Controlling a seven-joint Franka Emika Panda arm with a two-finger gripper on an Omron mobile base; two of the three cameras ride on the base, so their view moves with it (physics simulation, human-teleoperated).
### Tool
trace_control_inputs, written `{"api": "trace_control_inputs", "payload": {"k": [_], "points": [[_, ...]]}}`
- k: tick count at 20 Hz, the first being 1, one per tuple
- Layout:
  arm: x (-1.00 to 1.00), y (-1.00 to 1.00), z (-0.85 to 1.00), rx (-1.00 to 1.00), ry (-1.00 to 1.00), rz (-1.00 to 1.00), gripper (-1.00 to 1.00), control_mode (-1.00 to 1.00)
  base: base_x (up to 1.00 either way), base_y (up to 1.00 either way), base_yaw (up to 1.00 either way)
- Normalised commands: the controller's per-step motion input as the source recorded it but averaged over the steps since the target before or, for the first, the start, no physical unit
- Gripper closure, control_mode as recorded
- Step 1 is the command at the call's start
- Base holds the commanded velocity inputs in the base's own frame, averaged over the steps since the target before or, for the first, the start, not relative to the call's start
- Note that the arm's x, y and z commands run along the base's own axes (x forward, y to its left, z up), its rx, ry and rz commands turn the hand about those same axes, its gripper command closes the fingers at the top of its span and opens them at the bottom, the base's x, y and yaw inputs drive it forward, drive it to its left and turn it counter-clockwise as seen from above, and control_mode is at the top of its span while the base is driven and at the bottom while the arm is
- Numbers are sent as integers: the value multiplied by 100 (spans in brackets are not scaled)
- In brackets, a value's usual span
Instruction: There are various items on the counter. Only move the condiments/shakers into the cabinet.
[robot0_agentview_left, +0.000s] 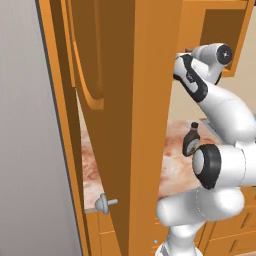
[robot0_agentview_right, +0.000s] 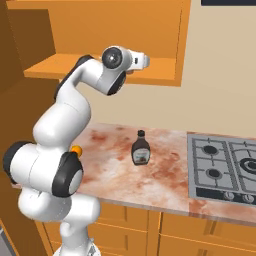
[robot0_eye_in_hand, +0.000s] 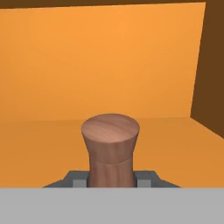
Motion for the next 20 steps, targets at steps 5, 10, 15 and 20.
{"api": "trace_control_inputs", "payload": {"k": [5,10,15,20], "points": [[54,0,-17,2,0,-2,100,-100,0,0,0],[53,0,-37,0,0,-1,100,-100,0,0,0],[42,0,-42,0,0,0,100,-100,0,0,0],[17,1,-49,-4,2,0,100,-100,0,0,0]]}}
